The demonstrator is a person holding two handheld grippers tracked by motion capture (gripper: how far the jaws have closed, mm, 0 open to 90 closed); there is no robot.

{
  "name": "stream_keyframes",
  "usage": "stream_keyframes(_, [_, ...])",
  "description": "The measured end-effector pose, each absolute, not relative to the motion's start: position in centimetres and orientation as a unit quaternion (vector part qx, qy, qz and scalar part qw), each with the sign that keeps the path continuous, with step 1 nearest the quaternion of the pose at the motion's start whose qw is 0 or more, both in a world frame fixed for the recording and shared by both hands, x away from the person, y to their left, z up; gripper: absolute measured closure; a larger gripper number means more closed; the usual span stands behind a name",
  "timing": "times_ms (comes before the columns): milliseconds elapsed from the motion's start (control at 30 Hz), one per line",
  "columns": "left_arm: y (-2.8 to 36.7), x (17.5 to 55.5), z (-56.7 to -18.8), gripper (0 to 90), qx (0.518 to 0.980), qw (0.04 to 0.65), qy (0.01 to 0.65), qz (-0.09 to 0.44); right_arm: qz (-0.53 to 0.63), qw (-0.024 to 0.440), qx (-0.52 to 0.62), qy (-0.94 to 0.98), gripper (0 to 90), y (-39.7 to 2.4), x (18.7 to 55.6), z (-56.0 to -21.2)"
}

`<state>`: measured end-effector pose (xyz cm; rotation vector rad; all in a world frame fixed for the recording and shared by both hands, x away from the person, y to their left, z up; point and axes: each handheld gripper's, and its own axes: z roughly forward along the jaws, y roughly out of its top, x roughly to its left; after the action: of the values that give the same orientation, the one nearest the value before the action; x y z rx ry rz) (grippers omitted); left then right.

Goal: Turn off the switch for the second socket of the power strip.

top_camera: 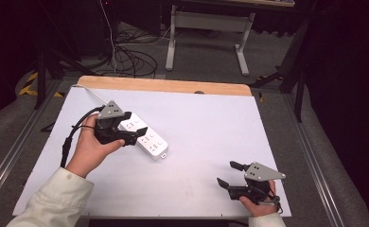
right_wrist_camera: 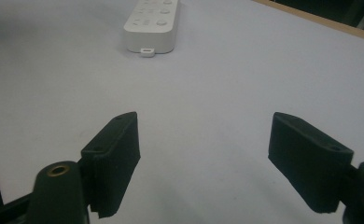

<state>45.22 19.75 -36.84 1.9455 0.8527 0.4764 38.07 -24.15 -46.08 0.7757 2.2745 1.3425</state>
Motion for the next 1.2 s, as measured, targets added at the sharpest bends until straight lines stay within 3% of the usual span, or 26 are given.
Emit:
stream_keyframes(367, [22.6,42.5,-38.0,11.9,0.787,0.477,0.340,0.196,0.478,0.193,0.276,0.811,25.2,-24.1,38.0,-46.1])
stream_keyframes(833, [26.5,38.5,-41.5,11.0,0.781,0.484,0.323,0.227,0.479,0.193,0.276,0.811,25.2,-24.1,38.0,-46.1])
stream_keyframes(1067, [28.4,36.9,-43.4,11.0,0.771,0.505,0.325,0.213,0.479,0.193,0.275,0.811,25.2,-24.1,38.0,-46.0])
stream_keyframes(1200, [29.5,36.5,-44.8,8.2,0.768,0.513,0.340,0.177,0.479,0.193,0.275,0.811,25.2,-24.1,38.0,-46.0])
